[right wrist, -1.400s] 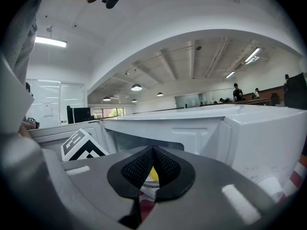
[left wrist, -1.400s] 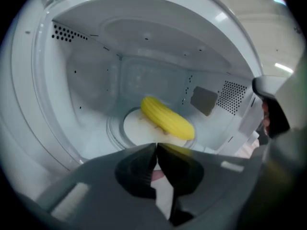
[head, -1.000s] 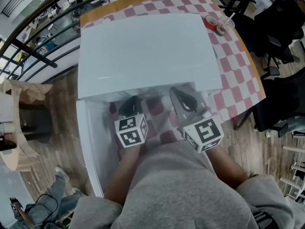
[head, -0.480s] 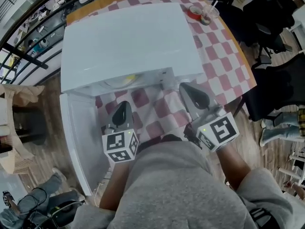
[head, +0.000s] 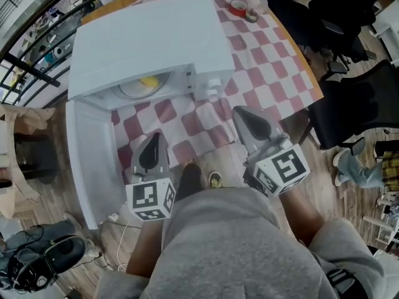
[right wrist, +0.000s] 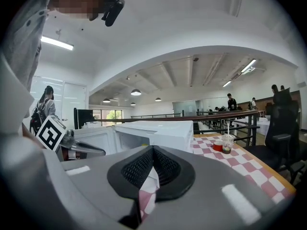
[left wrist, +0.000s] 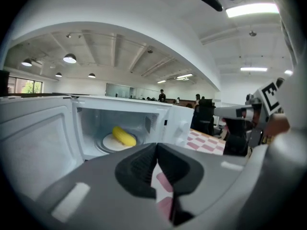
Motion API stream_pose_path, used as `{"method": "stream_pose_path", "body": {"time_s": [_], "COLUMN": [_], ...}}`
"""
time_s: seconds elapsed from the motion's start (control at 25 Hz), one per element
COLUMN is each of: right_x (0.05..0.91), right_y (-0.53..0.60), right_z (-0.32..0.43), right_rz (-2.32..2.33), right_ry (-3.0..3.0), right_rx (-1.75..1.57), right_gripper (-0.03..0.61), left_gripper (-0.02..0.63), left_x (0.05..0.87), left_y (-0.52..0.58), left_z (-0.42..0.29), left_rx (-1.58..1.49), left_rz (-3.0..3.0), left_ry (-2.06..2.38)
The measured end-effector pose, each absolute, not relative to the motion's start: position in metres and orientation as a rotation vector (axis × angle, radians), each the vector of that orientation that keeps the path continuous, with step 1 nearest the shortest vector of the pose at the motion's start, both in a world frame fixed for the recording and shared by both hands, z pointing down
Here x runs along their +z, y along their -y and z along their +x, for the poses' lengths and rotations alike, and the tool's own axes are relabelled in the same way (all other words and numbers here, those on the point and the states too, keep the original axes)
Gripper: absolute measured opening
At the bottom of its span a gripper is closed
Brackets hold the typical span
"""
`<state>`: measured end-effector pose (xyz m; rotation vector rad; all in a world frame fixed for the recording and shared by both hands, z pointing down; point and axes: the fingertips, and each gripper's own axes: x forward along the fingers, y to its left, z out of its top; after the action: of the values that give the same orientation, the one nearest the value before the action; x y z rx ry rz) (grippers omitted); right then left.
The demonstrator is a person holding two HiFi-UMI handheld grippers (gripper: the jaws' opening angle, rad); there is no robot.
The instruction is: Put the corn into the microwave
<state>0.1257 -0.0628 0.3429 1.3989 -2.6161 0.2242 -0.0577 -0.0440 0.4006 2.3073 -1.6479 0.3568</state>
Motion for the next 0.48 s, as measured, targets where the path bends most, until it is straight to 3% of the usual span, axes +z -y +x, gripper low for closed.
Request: {"method": "stream_pose_path", "body": {"time_s": [0.48], "right_x": [0.347], "right_y": [-0.014], "right_z": [0.155], "right_rz": [1.335], "right_ry": [2.641], "right_rx": [0.185], "right_gripper": [0.0], "left_gripper": [0.011], "left_x": [0.394], "left_y": [-0.047], "left_z": [-0.028], "left_rx": [0.29], "left_rz": [2.278], "left_ry": [1.703]}}
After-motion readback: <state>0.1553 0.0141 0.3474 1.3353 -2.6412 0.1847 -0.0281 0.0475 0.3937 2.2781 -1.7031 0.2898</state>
